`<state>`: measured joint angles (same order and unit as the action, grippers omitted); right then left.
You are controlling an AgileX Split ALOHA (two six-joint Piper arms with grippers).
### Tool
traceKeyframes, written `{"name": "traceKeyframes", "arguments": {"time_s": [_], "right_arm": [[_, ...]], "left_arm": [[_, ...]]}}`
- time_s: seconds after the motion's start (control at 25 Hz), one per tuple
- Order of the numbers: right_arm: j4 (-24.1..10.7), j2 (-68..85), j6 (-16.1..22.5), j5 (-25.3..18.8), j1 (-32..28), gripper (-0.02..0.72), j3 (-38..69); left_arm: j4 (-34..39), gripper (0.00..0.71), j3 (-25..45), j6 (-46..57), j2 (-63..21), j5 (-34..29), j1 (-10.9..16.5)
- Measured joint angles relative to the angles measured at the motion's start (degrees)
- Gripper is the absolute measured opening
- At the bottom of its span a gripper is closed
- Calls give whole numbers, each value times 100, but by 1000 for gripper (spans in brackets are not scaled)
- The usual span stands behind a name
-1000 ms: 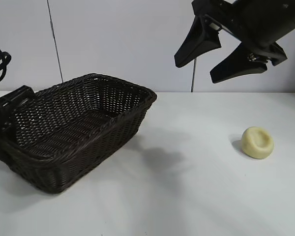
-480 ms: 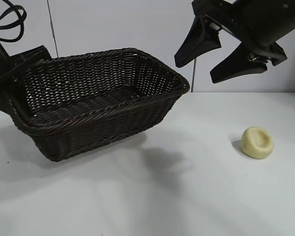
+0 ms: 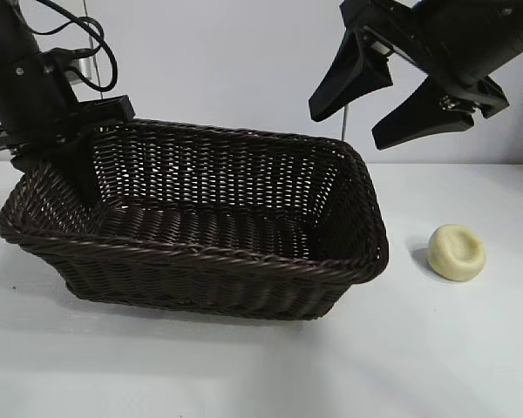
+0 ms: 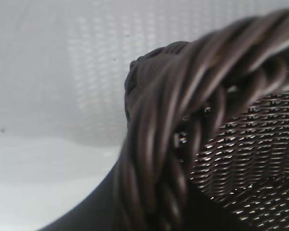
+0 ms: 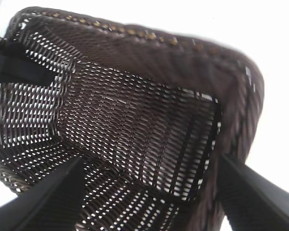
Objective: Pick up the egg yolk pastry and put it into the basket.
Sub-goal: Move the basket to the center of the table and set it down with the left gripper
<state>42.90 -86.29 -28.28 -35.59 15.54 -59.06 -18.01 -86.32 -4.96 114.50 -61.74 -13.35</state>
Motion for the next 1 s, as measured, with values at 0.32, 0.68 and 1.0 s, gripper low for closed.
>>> {"name": "traceKeyframes", "arguments": {"time_s": [0.32,0.68,1.0], "right_arm": [[0,0,0,0,0,549,0],[0,0,0,-4,0,549,0],[6,0,0,-20,0,549,0]], "left_arm": [[10,102,-130,-72,358,15,0],[-72,101,-142,72,642,127,105],[-137,101,-142,179,682,139,445]]}}
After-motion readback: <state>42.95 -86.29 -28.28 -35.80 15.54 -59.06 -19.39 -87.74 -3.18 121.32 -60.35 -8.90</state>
